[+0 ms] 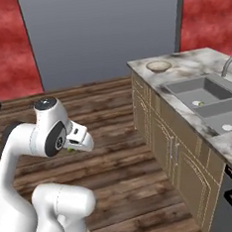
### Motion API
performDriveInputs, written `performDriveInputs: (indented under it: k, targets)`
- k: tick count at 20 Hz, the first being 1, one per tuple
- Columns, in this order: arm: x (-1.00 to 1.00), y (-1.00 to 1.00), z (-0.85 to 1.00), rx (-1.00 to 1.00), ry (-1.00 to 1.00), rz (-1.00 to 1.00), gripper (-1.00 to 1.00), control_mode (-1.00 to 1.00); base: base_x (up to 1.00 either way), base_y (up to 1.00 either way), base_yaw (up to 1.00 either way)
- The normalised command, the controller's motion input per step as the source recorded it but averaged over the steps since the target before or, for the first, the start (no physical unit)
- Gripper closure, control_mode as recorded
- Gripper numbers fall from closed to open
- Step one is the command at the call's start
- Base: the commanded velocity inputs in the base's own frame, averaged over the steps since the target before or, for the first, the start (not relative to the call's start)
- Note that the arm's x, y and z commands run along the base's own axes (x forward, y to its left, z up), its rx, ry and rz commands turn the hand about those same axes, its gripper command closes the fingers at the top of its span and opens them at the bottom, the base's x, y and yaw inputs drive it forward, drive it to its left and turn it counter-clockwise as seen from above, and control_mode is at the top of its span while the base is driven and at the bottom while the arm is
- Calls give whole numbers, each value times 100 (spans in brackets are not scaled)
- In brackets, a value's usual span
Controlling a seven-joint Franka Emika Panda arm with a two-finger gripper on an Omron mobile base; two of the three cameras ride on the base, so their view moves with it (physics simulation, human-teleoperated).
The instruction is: Pick the mangos from the cabinet and place them in one bowl. Pick the kiwi from the sink and place it in the other bowl.
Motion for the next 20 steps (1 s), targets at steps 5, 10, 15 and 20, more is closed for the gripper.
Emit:
performDriveInputs:
  k: [5,10,15,20]
  targets:
    - [0,0,0,0,0,0,100,100,11,-25,-37]
    - [0,0,0,0,0,0,100,100,28,-21,-32]
    - [0,0,0,0,0,0,100,100,35,-16,-31]
    - [0,0,0,0,0,0,100,100,33,-15,-31]
